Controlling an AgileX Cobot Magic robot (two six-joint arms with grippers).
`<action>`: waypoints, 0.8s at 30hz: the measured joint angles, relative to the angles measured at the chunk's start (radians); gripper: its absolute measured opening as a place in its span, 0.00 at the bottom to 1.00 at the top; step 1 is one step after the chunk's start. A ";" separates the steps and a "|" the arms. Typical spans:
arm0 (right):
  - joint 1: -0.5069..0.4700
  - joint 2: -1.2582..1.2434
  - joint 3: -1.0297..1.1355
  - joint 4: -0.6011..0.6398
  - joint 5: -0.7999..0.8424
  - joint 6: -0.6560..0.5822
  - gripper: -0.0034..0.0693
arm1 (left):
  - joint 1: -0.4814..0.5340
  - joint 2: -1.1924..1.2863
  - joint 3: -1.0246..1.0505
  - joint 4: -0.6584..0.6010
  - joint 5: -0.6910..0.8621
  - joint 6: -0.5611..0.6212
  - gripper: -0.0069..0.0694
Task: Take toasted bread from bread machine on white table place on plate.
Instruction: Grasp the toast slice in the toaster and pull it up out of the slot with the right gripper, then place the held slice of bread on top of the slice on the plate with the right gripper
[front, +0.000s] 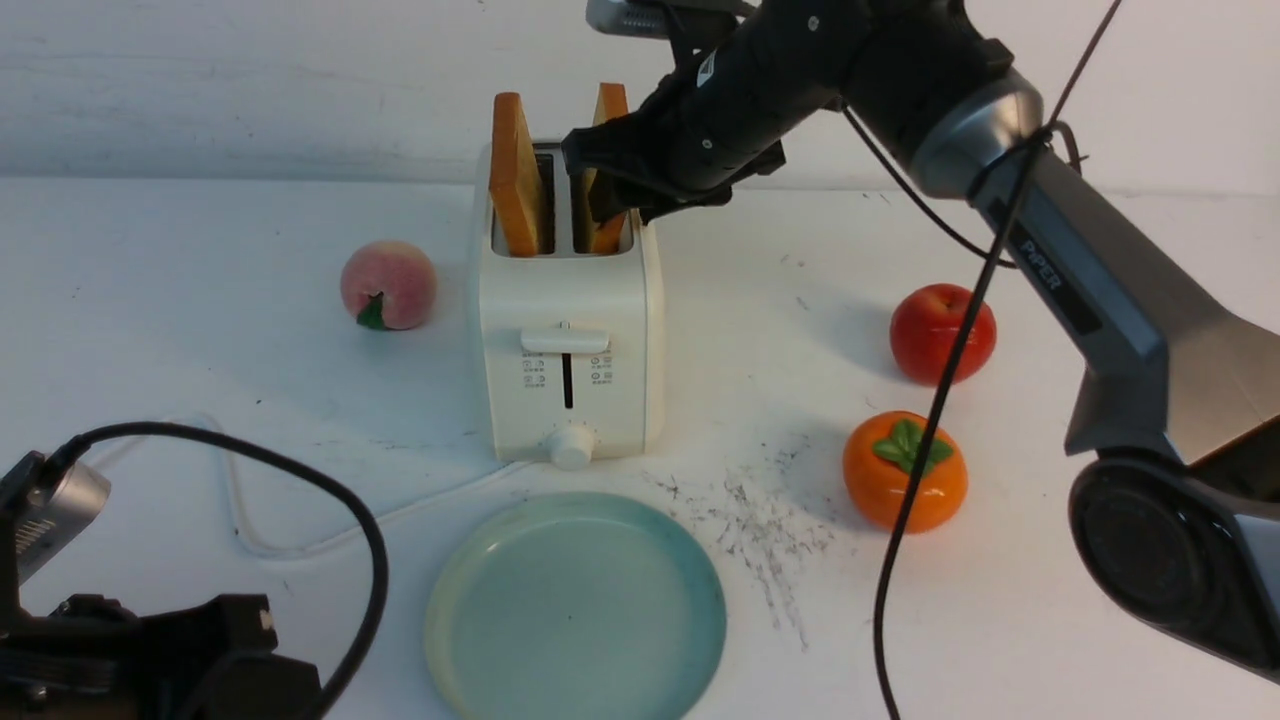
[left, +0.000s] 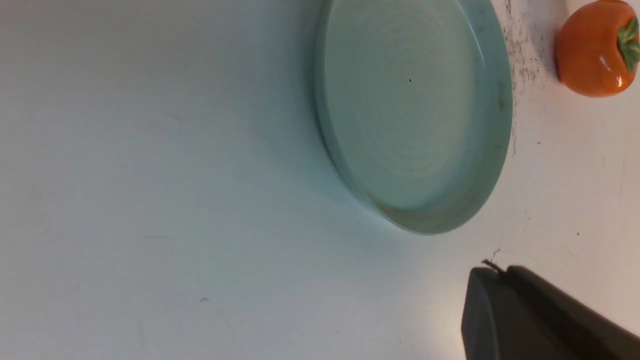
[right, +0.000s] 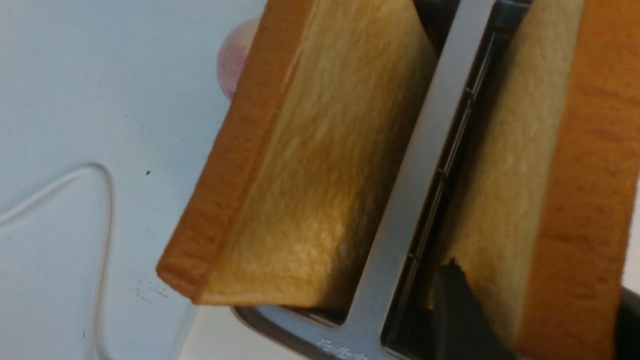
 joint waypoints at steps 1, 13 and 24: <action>0.000 0.000 -0.003 0.000 0.000 0.000 0.31 | 0.000 0.000 0.000 0.000 0.001 0.000 0.07; -0.017 -0.091 -0.183 -0.056 0.141 -0.007 0.17 | 0.000 0.000 0.000 0.000 0.004 0.000 0.07; -0.248 -0.557 0.079 -0.034 0.144 -0.069 0.17 | 0.000 0.000 0.000 0.000 0.007 0.000 0.09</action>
